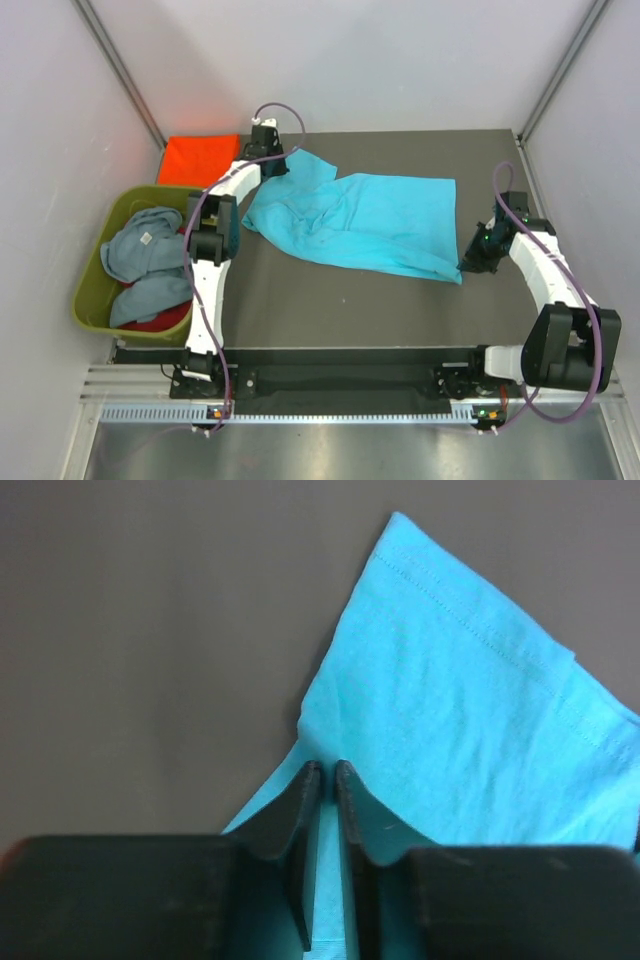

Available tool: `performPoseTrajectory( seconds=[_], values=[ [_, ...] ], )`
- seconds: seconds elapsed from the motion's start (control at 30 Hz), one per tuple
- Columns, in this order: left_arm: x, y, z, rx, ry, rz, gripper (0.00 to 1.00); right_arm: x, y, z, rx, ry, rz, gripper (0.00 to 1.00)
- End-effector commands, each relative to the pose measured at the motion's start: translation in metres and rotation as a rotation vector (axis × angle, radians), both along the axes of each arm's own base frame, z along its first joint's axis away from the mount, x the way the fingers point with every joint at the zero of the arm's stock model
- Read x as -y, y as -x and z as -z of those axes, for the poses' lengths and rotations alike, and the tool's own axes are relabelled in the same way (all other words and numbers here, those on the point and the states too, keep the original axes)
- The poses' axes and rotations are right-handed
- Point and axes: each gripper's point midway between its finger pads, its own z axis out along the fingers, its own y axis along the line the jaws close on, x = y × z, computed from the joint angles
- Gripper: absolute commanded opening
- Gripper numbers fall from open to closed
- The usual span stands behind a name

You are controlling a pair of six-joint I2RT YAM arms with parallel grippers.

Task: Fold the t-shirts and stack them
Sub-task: Flatten the tshirt out

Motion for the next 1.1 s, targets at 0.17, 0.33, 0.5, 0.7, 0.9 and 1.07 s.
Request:
performPoseTrajectory(
  seconds=[0.17, 0.33, 0.5, 0.7, 0.9, 1.07],
  values=[
    [0.005, -0.014, -0.039, 0.065, 0.072, -0.002, 0.00, 0.003, -0.008, -0.009, 0.025, 0.022, -0.004, 0.00],
    [-0.003, -0.005, -0.054, 0.013, 0.063, -0.052, 0.34, 0.029, 0.022, 0.006, -0.070, 0.137, 0.068, 0.00],
    [-0.013, 0.020, -0.072, -0.061, 0.041, -0.105, 0.64, 0.030, 0.031, 0.017, -0.077, 0.116, 0.083, 0.00],
    [0.005, 0.099, -0.058, -0.220, -0.055, -0.055, 0.64, 0.023, 0.020, 0.017, -0.043, 0.072, 0.050, 0.00],
    [0.027, 0.147, -0.047, -0.289, -0.170, -0.007, 0.65, 0.018, 0.014, 0.014, -0.006, 0.048, 0.025, 0.00],
    [0.026, 0.159, -0.027, -0.397, -0.218, -0.010, 0.63, 0.014, 0.012, 0.016, 0.014, 0.027, 0.005, 0.00]
  ],
)
